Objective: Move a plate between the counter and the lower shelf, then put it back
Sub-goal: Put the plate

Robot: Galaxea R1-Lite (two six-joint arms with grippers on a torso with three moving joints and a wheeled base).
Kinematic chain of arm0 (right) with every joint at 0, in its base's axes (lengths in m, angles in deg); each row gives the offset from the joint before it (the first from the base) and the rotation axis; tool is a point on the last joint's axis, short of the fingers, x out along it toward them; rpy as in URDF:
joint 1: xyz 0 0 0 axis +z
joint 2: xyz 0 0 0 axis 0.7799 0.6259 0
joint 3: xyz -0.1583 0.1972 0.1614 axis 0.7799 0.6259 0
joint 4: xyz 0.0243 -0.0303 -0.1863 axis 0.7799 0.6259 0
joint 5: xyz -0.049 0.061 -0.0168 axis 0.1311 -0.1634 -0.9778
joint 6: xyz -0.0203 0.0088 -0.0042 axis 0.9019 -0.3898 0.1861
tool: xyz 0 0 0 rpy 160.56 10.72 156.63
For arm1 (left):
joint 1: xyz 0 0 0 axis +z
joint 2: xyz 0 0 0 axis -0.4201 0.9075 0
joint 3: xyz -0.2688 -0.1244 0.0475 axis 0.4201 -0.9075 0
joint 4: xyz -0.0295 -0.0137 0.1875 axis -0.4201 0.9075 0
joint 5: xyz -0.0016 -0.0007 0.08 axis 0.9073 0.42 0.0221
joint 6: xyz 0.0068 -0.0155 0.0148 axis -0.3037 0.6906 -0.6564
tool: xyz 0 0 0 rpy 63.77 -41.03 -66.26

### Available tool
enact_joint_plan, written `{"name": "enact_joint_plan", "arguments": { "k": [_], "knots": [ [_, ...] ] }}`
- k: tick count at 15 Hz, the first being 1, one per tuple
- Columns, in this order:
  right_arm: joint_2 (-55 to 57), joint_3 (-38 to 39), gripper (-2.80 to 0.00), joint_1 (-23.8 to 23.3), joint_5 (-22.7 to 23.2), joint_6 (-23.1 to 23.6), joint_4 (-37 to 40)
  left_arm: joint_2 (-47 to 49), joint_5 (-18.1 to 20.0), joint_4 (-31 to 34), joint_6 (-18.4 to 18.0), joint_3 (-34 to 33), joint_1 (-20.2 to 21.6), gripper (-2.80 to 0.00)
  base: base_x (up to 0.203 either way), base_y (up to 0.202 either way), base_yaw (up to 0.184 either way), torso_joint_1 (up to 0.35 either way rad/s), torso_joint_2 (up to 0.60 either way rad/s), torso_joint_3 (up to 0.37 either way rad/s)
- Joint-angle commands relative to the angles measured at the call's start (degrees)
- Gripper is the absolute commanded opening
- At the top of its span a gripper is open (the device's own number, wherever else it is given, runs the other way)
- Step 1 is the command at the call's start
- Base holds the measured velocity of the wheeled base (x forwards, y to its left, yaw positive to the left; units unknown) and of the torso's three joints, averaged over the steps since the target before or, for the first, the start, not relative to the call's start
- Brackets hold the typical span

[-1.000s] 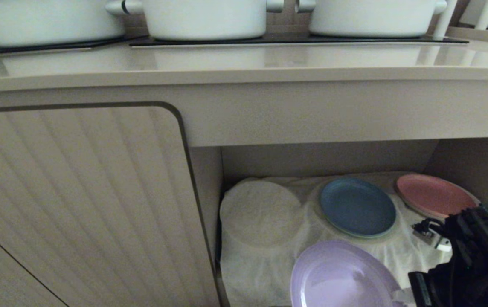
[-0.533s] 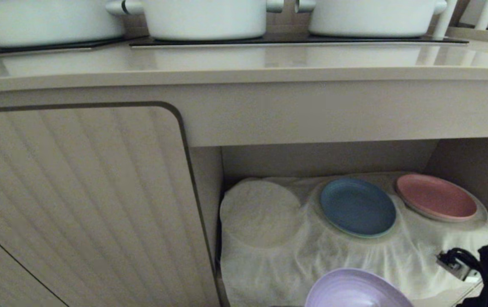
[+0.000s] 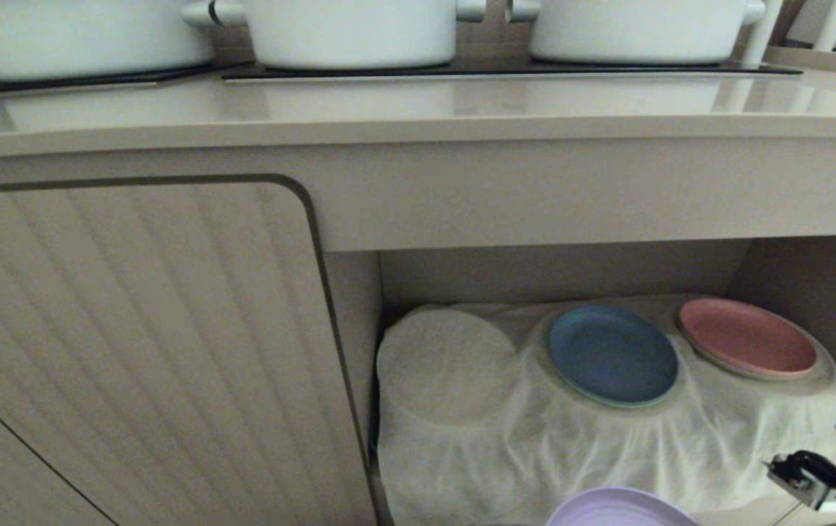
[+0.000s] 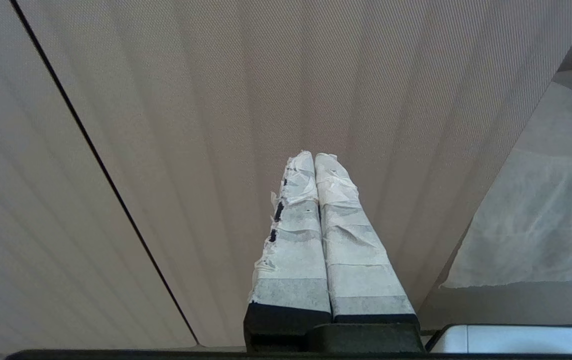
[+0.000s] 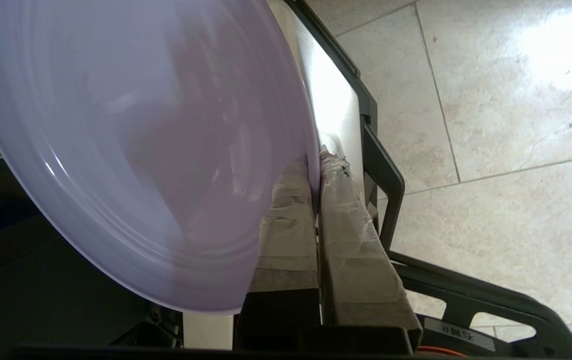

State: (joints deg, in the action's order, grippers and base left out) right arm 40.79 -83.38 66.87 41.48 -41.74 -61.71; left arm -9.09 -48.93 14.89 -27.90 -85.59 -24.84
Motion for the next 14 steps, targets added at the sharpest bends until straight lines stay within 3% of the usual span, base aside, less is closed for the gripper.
{"name": "enact_joint_plan", "arguments": {
  "k": [1, 14],
  "knots": [
    [0.3, -0.1, -2.80, -0.1, 0.1, -0.1, 0.1, 0.0, 0.0, 0.0, 0.0, 0.0, 0.0, -2.80, 0.000, 0.000, 0.000, 0.000, 0.00, 0.000],
    [1.7, -0.4, -2.80, -0.3, 0.2, -0.4, -0.3, 0.0, 0.0, 0.0, 0.0, 0.0, 0.0, -2.80, 0.000, 0.000, 0.000, 0.000, 0.00, 0.000]
  ]
}}
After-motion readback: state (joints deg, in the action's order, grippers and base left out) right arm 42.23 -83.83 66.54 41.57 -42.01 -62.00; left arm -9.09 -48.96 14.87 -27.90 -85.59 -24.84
